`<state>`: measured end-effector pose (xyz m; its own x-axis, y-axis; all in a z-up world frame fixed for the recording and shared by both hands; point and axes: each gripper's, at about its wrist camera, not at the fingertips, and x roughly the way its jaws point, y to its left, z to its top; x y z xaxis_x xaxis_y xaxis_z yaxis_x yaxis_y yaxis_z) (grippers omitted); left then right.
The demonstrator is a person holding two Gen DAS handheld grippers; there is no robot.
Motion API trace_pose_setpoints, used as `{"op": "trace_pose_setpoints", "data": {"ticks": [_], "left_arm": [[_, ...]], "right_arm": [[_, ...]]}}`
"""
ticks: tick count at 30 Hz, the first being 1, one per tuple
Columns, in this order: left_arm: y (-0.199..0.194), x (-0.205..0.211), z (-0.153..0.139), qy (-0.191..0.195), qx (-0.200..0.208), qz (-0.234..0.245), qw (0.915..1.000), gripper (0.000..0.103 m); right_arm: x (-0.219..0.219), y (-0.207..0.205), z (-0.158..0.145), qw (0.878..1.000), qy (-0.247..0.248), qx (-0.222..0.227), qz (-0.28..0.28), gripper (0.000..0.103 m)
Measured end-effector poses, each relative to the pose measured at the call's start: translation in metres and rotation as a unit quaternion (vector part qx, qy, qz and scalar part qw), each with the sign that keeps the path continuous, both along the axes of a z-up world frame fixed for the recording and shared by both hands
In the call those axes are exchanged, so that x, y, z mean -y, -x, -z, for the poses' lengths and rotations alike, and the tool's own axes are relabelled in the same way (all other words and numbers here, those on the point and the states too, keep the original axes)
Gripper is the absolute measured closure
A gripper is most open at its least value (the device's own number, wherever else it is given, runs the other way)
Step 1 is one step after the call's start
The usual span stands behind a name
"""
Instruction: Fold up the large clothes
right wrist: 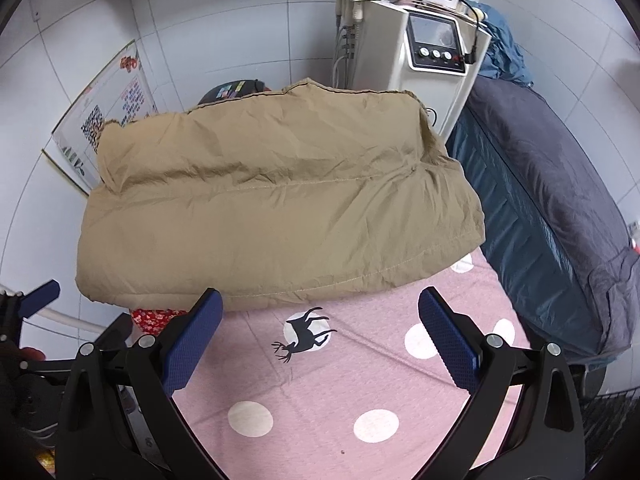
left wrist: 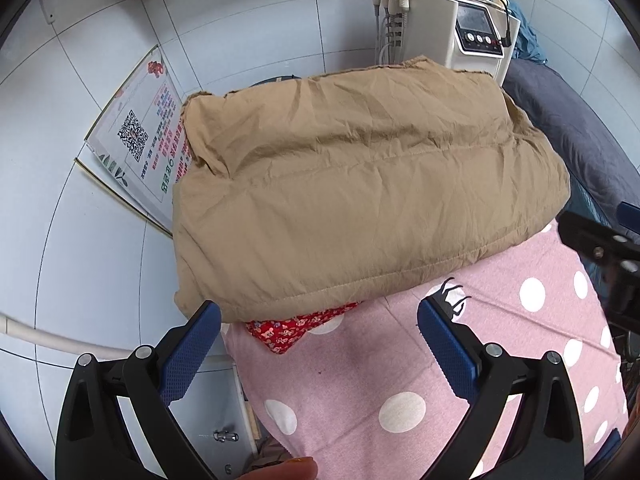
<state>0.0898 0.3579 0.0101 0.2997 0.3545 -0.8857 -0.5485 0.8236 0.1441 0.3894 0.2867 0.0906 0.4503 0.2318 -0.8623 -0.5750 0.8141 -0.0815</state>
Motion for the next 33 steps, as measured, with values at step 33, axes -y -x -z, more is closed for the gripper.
{"op": "trace_pose_setpoints", "data": {"ticks": [33], "left_arm": [[0.009,-0.004,0.004,0.048,0.037,-0.022,0.9979,0.006]], "right_arm": [[0.009,0.014,0.006,0.999,0.003,0.039,0.011,0.006]]}}
